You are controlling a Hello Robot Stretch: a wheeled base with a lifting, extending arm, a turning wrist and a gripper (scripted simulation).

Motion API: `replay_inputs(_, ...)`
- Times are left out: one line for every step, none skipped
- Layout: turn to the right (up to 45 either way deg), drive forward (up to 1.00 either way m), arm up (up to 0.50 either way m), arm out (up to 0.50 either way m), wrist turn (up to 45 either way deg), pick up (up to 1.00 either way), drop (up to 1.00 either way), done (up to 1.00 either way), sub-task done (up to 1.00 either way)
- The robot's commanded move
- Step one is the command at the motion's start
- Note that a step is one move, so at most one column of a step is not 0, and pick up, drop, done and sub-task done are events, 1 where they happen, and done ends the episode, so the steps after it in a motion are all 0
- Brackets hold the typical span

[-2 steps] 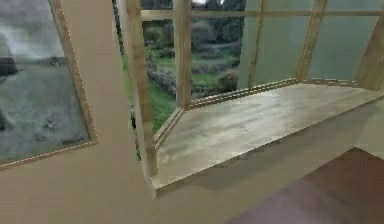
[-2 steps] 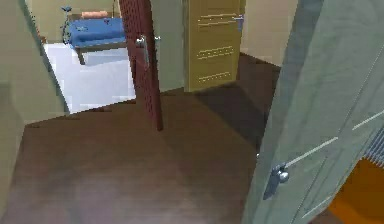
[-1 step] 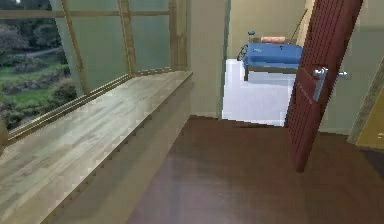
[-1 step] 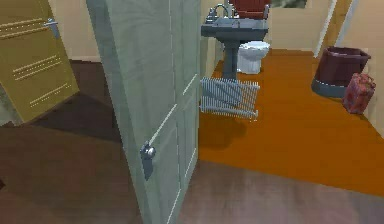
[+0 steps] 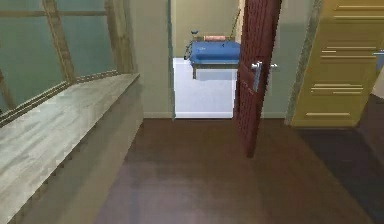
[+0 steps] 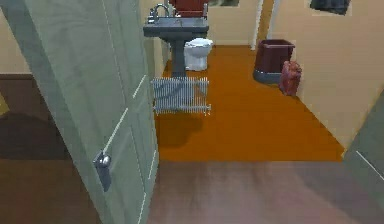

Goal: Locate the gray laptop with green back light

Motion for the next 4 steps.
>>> replay_inputs(0.0,1.00,0.00,0.00,0.0,0.00,0.00,0.00,0.00)
replay_inputs(0.0,1.00,0.00,0.00,0.0,0.00,0.00,0.00,0.00)
replay_inputs(3.0,0.00,0.00,0.00,0.0,0.00,0.00,0.00,0.00)
replay_inputs(0.0,0.30,0.00,0.00,0.0,0.00,0.00,0.00,0.00)
